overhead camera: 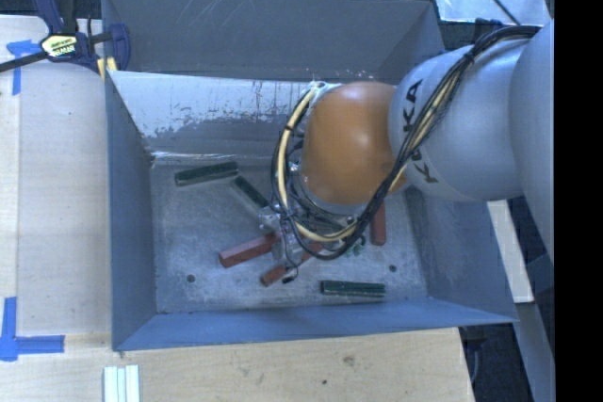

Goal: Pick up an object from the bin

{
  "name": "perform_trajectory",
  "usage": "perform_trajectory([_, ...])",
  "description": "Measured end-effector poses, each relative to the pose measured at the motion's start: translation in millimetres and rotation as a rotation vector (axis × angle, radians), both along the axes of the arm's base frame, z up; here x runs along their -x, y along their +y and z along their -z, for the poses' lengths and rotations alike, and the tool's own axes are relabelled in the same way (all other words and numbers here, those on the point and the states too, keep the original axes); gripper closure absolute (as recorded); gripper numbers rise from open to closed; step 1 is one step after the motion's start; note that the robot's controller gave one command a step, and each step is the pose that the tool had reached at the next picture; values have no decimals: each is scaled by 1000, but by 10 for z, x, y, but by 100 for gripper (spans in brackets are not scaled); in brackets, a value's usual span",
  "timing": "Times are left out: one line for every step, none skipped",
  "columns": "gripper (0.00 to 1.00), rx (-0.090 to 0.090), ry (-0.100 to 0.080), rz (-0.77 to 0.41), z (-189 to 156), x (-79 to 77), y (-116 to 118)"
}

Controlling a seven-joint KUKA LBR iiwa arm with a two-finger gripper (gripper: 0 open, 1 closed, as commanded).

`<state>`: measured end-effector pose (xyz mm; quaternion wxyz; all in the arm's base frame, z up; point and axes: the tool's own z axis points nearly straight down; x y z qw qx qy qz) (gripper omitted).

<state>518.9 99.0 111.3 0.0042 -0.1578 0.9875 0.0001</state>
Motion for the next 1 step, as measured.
perform_trajectory([100,1,5,-41,-1109,-256,385])
